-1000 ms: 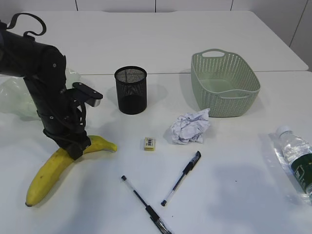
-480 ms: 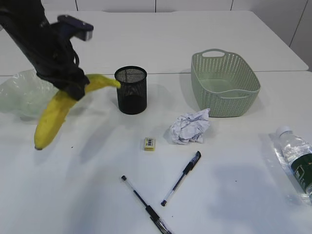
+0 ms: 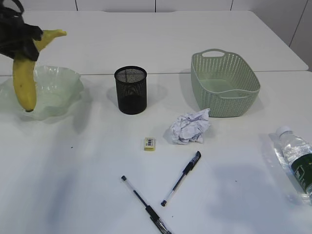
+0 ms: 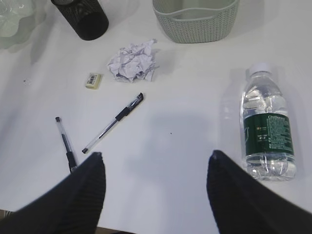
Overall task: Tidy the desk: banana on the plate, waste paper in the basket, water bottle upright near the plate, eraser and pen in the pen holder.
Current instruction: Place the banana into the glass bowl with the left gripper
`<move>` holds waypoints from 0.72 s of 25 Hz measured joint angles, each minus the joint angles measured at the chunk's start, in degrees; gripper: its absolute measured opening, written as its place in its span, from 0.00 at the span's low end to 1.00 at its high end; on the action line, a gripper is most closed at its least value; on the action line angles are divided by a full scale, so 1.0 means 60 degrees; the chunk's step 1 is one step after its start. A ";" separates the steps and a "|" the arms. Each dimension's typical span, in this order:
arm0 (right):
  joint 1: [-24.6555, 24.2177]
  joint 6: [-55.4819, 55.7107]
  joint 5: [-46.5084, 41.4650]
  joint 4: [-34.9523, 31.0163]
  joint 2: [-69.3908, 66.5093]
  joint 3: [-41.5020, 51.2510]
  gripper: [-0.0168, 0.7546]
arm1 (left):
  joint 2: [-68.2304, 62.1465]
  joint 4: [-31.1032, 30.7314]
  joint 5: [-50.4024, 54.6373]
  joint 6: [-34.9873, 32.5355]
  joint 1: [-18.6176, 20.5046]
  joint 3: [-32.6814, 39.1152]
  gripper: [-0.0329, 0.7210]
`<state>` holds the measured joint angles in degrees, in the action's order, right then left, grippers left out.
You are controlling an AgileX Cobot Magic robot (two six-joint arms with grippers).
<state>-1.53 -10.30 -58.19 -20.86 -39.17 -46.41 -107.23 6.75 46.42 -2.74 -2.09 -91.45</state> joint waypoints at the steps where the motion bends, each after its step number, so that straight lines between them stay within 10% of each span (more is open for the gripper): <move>1: 0.0000 0.0000 0.0000 0.0000 0.0000 0.0000 0.65 | -0.0078 0.0386 -0.0189 0.0051 0.0307 0.0000 0.38; 18: 0.0000 0.0000 0.0313 -0.0572 0.0000 0.0000 0.65 | -0.2127 0.3339 -0.2734 0.0103 0.1179 -0.0017 0.38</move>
<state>-1.53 -10.30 -56.31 -24.29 -39.17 -46.41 -119.99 26.79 30.01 -2.12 4.99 -91.55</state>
